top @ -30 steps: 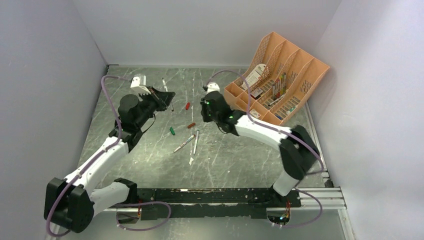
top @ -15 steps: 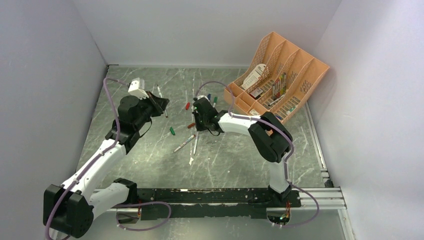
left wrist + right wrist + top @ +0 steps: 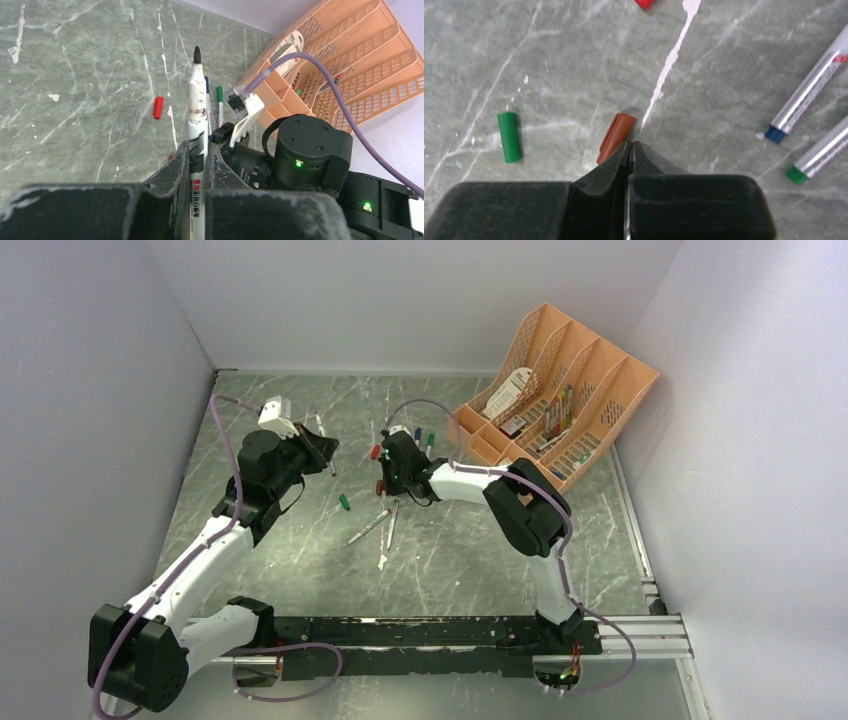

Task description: Insert the pens into the pen caps

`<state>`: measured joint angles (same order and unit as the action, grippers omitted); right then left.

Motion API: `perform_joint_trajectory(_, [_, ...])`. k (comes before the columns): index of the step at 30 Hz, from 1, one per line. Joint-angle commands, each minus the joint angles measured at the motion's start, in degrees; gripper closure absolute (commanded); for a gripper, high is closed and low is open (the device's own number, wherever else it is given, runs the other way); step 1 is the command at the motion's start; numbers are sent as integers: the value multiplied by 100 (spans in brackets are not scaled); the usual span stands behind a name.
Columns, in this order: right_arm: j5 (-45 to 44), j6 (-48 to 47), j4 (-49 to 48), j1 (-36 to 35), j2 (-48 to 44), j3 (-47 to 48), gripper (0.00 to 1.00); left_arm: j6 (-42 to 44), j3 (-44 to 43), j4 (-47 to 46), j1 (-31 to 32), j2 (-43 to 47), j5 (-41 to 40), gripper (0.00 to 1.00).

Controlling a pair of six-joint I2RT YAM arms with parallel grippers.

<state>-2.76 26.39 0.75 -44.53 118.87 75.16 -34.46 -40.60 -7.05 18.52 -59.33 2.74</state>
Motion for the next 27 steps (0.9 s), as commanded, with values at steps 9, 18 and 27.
perform_joint_trajectory(9, [-326, -300, -23, 94, 196, 323, 81, 108, -167, 213, -51, -19, 87, 93])
perform_joint_trajectory(18, [-362, -412, -35, -95, -33, 260, 54, 69, -84, 122, -51, 22, 147, 93])
perform_joint_trajectory(27, [-689, -578, 457, -373, 461, 741, 53, 91, -55, 193, -51, 79, 127, 93])
